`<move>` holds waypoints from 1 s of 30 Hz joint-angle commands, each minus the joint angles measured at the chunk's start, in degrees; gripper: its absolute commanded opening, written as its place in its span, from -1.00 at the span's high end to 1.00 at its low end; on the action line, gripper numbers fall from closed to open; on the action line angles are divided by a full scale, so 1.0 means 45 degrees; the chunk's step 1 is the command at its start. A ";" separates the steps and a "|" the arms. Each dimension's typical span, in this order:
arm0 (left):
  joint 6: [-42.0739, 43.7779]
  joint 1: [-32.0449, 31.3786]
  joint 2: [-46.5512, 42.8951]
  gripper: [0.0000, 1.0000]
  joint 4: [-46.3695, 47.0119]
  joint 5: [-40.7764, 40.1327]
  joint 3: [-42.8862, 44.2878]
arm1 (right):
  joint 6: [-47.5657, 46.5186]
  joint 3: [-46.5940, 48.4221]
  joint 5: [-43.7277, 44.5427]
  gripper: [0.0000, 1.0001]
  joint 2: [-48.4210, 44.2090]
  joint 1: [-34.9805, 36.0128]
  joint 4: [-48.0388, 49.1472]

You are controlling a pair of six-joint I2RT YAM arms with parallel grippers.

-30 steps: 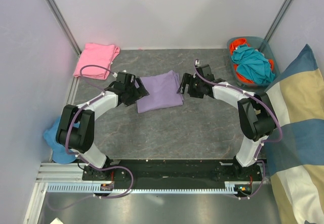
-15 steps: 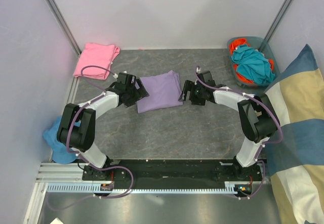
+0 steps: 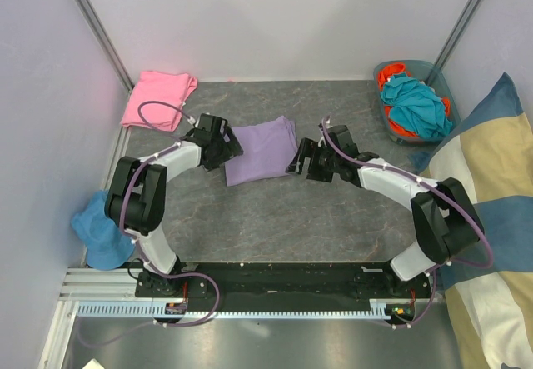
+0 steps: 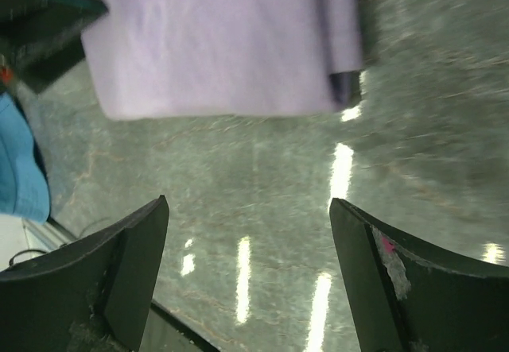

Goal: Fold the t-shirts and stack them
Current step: Smooth out wrinkles on the folded tshirt

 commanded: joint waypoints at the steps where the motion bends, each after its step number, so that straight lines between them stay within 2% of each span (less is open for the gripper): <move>1: 0.0627 0.0411 0.0584 -1.00 0.0041 -0.0700 0.1413 | 0.0907 -0.0409 -0.0197 -0.81 0.0032 0.0740 0.1281; 12: 0.1252 0.1114 0.1872 -1.00 0.0118 -0.0231 0.3134 | 0.1845 -0.0428 -0.0801 -0.81 0.2006 0.1015 0.3410; 25: 0.1096 0.1271 0.3533 -1.00 0.0724 0.0629 0.4305 | 0.1904 -0.0467 -0.0782 -0.81 0.2710 0.1034 0.3470; 30: 0.1330 0.1291 0.4236 -0.99 0.1407 0.1896 0.5007 | 0.1826 -0.0487 -0.0724 -0.81 0.2769 0.1034 0.3314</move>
